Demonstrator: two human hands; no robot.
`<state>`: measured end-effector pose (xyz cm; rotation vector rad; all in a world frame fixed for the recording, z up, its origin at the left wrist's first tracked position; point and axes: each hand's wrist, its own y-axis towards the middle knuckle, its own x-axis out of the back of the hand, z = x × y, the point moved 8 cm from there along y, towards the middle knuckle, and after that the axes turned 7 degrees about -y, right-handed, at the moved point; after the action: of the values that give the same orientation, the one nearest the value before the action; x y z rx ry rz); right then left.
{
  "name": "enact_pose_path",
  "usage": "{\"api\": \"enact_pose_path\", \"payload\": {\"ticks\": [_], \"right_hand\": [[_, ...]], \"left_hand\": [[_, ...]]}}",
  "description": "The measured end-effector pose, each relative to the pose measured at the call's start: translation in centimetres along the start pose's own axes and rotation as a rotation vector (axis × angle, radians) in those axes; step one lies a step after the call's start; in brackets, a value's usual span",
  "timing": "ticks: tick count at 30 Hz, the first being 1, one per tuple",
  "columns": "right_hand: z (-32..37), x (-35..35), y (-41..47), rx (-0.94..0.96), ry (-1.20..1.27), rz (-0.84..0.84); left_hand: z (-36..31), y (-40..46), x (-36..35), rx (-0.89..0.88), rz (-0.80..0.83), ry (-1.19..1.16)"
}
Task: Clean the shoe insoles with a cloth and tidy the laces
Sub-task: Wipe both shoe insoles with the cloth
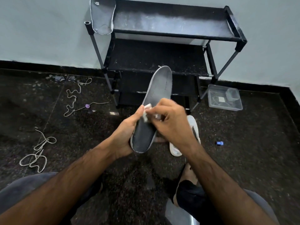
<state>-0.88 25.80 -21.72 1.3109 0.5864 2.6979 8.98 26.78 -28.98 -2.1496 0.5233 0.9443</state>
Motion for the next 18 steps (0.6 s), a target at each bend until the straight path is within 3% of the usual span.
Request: {"api": "enact_pose_path", "payload": {"ticks": [4,7,10,15,18], "right_hand": [[3.4,-2.7,-0.9,0.191,0.094,0.223],[1.7,-0.7,0.1,0.158,-0.089,0.074],[0.5,0.7,0.2,0.053,-0.087,-0.045],[3.8,-3.3,-1.5,0.203,0.155,0.343],[3.5,-2.7,-0.8,0.248,0.034,0.306]], "left_hand": [[-1.4,0.3,1.4,-0.027,-0.035,-0.116],[-1.0,0.3,0.4,-0.029,0.013,-0.105],[-0.5,0.5,-0.1,-0.028,0.023,-0.102],[-1.9,0.6,1.7,-0.066,-0.027,-0.084],[-2.2,0.7,1.9,-0.087,-0.035,-0.091]]}}
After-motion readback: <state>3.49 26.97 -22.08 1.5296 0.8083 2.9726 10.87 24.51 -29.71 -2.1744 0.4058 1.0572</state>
